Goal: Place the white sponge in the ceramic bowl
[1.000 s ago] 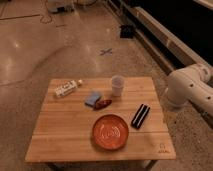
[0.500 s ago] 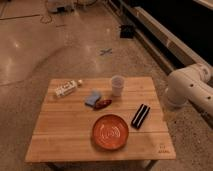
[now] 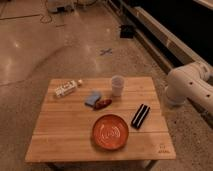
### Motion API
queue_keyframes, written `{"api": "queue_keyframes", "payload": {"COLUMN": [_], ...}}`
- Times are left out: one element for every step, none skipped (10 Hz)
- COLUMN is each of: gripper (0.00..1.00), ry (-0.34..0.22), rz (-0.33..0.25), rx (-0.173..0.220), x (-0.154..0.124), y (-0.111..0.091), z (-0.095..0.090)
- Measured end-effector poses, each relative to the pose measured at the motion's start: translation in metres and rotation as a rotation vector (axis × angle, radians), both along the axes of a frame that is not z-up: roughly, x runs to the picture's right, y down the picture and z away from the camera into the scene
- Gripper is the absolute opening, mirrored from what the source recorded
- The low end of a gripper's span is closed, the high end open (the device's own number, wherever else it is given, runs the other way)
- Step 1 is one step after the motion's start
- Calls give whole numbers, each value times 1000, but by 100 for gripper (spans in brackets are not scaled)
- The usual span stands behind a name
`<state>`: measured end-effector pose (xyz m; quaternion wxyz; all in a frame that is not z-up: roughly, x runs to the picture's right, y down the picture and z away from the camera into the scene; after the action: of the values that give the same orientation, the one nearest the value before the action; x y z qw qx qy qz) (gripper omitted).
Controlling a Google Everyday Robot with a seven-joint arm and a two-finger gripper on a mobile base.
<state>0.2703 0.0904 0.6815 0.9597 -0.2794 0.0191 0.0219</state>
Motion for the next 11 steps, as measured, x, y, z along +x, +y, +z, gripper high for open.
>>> {"api": "queue_keyframes", "payload": {"gripper": [41, 41, 41, 41, 41, 41, 41, 41, 41, 41, 41], "ry": [-1, 2, 1, -3, -6, -4, -4, -1, -6, -5, -8], "rz": [1, 2, -2, -17, -20, -10, -9, -12, -15, -15, -21], "rx": [-6, -5, -1, -1, -4, -2, -5, -8, -6, -5, 1], "x": [-5, -2, 4, 7, 2, -14, -26, -44, -67, -77, -81], "y": [3, 6, 5, 4, 3, -2, -4, -3, -4, -3, -3], "z": [0, 1, 2, 1, 0, -2, -1, 1, 2, 1, 2]}}
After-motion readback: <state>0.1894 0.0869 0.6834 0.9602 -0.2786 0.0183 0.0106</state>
